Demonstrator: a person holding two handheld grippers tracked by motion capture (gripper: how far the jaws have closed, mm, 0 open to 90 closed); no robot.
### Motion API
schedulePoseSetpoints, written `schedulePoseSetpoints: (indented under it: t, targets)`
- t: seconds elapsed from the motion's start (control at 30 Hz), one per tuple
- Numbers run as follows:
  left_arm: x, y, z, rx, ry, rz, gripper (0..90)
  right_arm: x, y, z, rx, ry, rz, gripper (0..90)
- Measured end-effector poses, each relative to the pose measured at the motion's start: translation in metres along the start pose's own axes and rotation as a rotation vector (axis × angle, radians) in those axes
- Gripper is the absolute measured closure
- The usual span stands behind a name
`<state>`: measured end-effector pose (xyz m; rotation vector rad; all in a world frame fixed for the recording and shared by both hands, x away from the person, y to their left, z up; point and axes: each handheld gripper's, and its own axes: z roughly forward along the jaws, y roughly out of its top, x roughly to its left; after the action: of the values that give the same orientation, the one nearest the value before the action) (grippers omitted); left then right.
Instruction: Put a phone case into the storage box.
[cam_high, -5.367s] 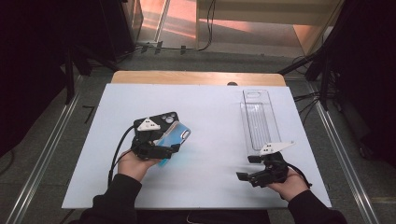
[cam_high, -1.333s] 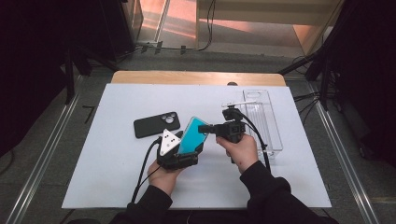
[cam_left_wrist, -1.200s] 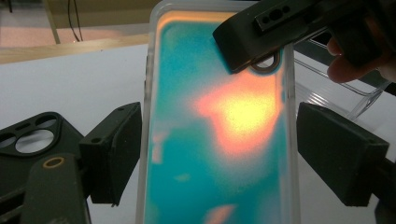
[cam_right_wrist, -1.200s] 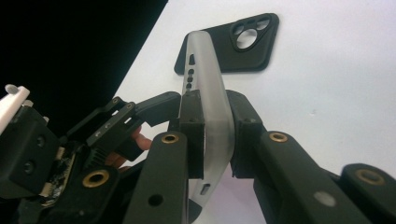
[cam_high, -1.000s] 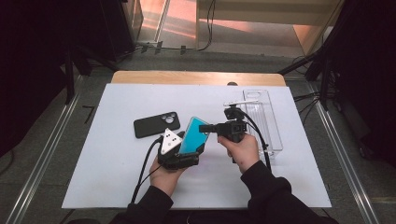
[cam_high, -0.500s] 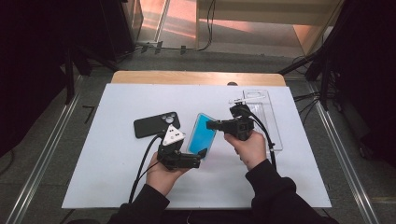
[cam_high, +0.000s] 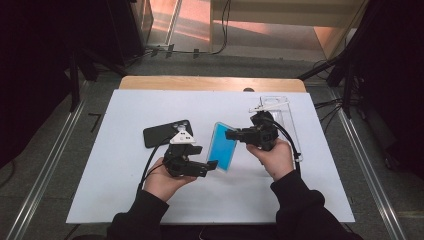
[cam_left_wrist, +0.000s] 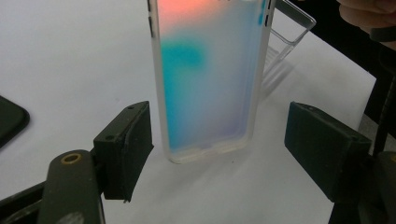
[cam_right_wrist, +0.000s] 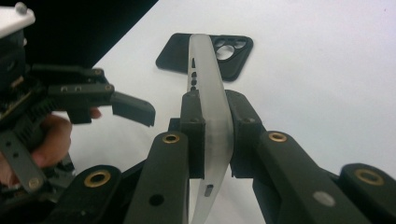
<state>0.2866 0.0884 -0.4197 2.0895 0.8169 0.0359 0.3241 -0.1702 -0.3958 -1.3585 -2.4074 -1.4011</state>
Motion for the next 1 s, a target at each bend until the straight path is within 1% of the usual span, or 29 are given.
schedulePoseSetpoints:
  t: [0.03,0.07,0.13,0.17,0.2,0.23,0.3,0.37,0.43,0.47,0.5,0.53,0.57,0.6,0.63,0.67,0.73,0.77,0.8,0.83,0.87,0.9,0.97,1.0]
  targets:
    - [0.001,0.000,-0.001,0.000,0.005,0.016,24.4,0.000,0.000,-0.001,0.004,0.000,-0.004,77.1]
    - [0.002,0.001,-0.002,0.014,-0.001,0.032,26.6,0.000,-0.001,-0.003,0.006,0.006,-0.013,77.1]
    - [0.005,0.005,-0.002,0.050,-0.022,0.043,26.5,0.000,-0.002,-0.003,0.009,0.010,-0.020,77.1]
    - [0.007,0.006,-0.002,0.064,-0.034,0.041,26.5,0.000,-0.003,-0.004,0.009,0.012,-0.028,77.1]
    - [0.012,0.010,-0.002,0.082,-0.075,0.027,28.4,0.001,-0.004,-0.005,0.015,0.017,-0.036,77.1]
    - [0.012,0.010,-0.002,0.082,-0.075,0.027,29.5,0.001,-0.004,-0.005,0.015,0.017,-0.036,77.1]
    - [0.016,0.015,-0.002,0.101,-0.099,0.025,29.5,0.000,-0.004,-0.006,0.016,0.031,-0.057,77.1]
    - [0.021,0.020,-0.003,0.120,-0.113,0.027,29.5,-0.001,-0.005,-0.008,0.013,0.040,-0.094,77.1]
    - [0.025,0.026,-0.002,0.128,-0.133,0.011,29.4,-0.002,-0.005,-0.009,0.006,0.052,-0.134,77.0]
    - [0.026,0.028,-0.003,0.128,-0.137,0.013,29.5,-0.002,-0.005,-0.010,0.004,0.053,-0.148,77.1]
    - [0.027,0.031,-0.003,0.131,-0.145,0.020,29.5,-0.002,-0.005,-0.010,0.008,0.055,-0.157,77.1]
    - [0.028,0.035,-0.005,0.127,-0.159,0.034,29.5,-0.002,-0.005,-0.011,0.016,0.061,-0.173,77.1]
    - [0.028,0.038,-0.006,0.120,-0.168,0.051,29.5,-0.002,-0.005,-0.011,0.019,0.064,-0.179,77.1]
    - [0.028,0.038,-0.006,0.120,-0.168,0.051,29.5,-0.003,-0.004,-0.012,0.024,0.069,-0.186,77.1]
    - [0.028,0.042,-0.008,0.116,-0.164,0.081,30.3,-0.004,-0.004,-0.012,0.028,0.076,-0.195,77.0]
    - [0.028,0.044,-0.009,0.118,-0.169,0.098,33.7,-0.004,-0.004,-0.012,0.033,0.082,-0.202,77.0]
    - [0.028,0.047,-0.010,0.115,-0.193,0.120,34.5,-0.006,-0.003,-0.013,0.040,0.096,-0.217,77.0]
    - [0.028,0.049,-0.010,0.124,-0.203,0.125,34.4,-0.006,-0.003,-0.013,0.042,0.104,-0.233,77.0]
    - [0.028,0.051,-0.010,0.137,-0.207,0.145,34.4,-0.007,-0.003,-0.013,0.043,0.109,-0.243,77.0]
    - [0.028,0.051,-0.010,0.137,-0.207,0.145,34.4,-0.007,-0.003,-0.013,0.049,0.115,-0.252,77.0]
    - [0.028,0.054,-0.008,0.158,-0.225,0.157,34.4,-0.008,-0.003,-0.013,0.046,0.123,-0.256,77.0]
    - [0.028,0.054,-0.008,0.158,-0.225,0.157,34.4,-0.008,-0.003,-0.013,0.046,0.123,-0.256,77.0]
    - [0.028,0.056,-0.007,0.167,-0.226,0.183,34.4,-0.009,-0.002,-0.013,0.050,0.143,-0.268,77.0]
    - [0.028,0.057,-0.006,0.168,-0.228,0.188,34.4,-0.009,-0.002,-0.013,0.052,0.150,-0.280,77.0]
